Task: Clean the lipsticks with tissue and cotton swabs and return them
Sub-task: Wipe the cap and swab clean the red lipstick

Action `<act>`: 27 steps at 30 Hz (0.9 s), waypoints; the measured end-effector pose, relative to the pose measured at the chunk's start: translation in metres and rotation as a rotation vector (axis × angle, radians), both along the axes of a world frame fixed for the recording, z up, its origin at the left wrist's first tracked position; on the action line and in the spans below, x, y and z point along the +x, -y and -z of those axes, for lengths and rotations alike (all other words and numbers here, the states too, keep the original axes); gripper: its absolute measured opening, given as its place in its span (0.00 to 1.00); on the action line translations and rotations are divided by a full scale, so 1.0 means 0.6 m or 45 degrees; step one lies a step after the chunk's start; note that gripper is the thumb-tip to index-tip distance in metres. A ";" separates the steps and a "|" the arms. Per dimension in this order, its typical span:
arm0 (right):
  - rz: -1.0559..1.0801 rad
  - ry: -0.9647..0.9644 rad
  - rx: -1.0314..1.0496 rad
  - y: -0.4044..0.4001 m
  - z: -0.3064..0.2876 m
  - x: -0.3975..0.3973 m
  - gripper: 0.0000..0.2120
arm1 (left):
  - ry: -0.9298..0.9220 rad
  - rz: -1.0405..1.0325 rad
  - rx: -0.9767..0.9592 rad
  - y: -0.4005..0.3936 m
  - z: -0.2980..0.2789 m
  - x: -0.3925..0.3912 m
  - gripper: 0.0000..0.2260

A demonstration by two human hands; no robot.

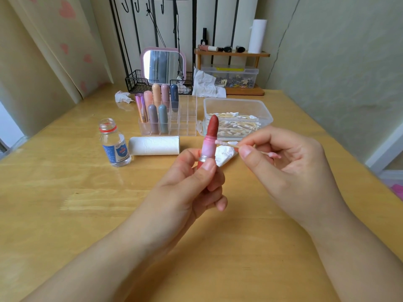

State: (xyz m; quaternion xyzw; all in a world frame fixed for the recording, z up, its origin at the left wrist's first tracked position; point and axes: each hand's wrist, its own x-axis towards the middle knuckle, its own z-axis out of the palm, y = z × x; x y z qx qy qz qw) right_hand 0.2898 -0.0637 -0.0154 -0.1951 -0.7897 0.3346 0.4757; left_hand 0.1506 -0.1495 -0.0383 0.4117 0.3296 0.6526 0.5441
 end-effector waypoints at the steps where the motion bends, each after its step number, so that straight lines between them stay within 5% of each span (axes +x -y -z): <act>1: -0.002 -0.002 0.000 0.001 0.000 0.000 0.05 | -0.006 0.007 0.005 0.000 0.001 0.000 0.05; 27: -0.072 -0.016 -0.058 -0.001 -0.001 0.001 0.07 | -0.011 0.037 0.017 -0.002 0.004 0.005 0.12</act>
